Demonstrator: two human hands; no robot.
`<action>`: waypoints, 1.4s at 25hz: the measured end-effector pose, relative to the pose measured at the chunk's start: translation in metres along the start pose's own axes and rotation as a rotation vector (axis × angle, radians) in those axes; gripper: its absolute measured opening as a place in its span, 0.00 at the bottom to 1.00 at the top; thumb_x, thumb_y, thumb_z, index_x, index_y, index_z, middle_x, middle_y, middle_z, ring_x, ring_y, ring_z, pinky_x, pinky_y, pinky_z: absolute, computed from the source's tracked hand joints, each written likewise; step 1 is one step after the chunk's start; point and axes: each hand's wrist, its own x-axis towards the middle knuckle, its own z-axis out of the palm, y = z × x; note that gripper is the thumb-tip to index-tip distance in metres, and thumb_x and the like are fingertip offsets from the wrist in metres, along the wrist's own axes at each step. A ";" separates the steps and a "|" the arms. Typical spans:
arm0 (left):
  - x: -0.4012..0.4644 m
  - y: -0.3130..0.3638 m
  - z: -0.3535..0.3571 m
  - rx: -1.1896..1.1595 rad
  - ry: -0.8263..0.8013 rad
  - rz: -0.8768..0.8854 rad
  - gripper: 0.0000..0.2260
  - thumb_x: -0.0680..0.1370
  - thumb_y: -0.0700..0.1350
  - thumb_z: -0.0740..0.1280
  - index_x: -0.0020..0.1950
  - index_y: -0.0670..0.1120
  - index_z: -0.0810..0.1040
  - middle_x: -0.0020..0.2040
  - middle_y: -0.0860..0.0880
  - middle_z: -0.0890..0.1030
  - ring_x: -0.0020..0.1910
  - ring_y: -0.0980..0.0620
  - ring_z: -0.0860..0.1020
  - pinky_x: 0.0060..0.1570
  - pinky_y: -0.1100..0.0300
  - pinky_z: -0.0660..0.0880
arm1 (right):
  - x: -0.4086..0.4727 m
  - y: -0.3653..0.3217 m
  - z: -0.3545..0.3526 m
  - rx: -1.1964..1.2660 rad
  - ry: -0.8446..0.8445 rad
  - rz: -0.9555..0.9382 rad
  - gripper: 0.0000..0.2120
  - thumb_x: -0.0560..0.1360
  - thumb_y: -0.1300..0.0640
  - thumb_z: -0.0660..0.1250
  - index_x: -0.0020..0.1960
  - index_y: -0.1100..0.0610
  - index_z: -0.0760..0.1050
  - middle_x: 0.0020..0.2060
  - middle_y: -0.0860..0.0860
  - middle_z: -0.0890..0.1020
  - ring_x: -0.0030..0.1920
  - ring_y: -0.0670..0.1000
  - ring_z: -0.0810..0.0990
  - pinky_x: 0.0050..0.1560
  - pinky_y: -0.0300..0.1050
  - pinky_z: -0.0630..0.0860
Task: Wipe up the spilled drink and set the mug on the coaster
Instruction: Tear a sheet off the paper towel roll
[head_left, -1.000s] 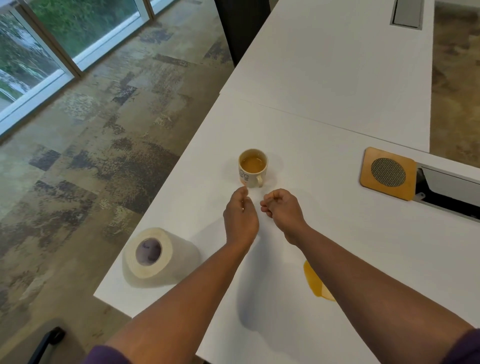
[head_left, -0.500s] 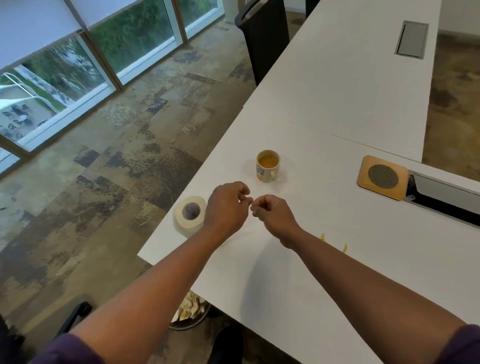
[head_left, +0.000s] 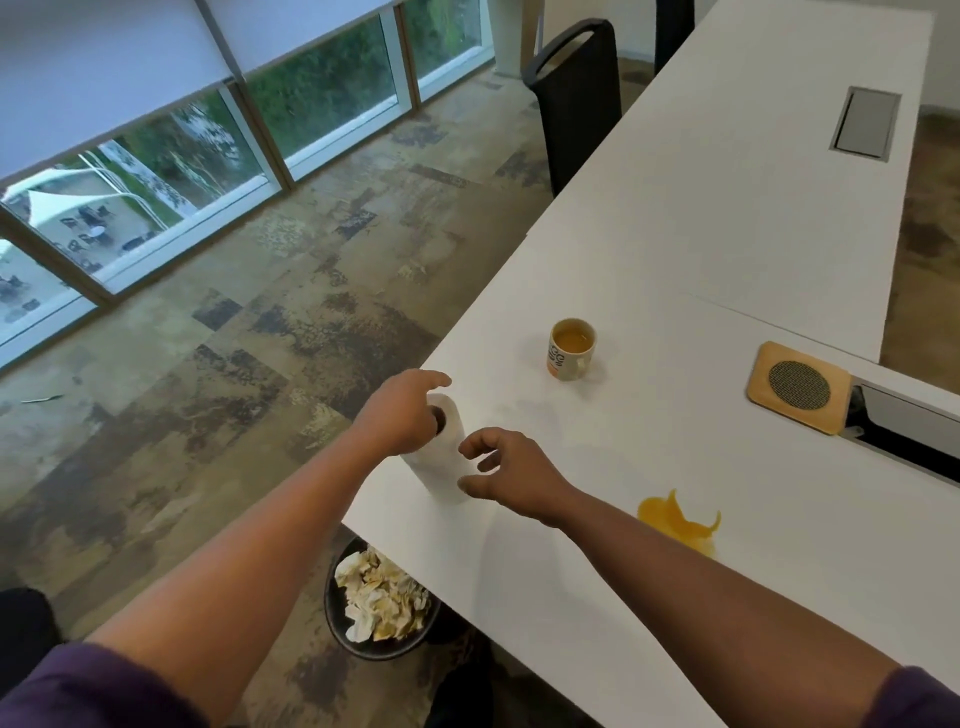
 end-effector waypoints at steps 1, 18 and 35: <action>0.003 -0.002 -0.002 0.017 -0.041 -0.007 0.24 0.78 0.38 0.66 0.73 0.54 0.73 0.72 0.48 0.75 0.64 0.45 0.77 0.51 0.57 0.76 | 0.001 0.000 0.004 -0.034 0.006 -0.004 0.21 0.69 0.54 0.78 0.61 0.50 0.78 0.58 0.45 0.80 0.53 0.47 0.80 0.41 0.39 0.80; 0.025 -0.022 0.001 0.117 -0.097 -0.071 0.16 0.78 0.44 0.68 0.67 0.50 0.76 0.58 0.45 0.82 0.48 0.45 0.80 0.42 0.54 0.77 | 0.006 0.024 0.018 -0.212 0.134 0.007 0.06 0.68 0.52 0.73 0.44 0.50 0.82 0.47 0.47 0.85 0.48 0.50 0.81 0.51 0.52 0.80; 0.022 -0.022 0.005 -0.002 -0.099 -0.038 0.22 0.82 0.43 0.61 0.76 0.53 0.68 0.73 0.43 0.73 0.63 0.40 0.76 0.49 0.53 0.76 | -0.010 0.050 -0.059 0.032 0.473 0.200 0.11 0.68 0.59 0.69 0.35 0.56 0.67 0.32 0.50 0.72 0.33 0.50 0.69 0.32 0.45 0.66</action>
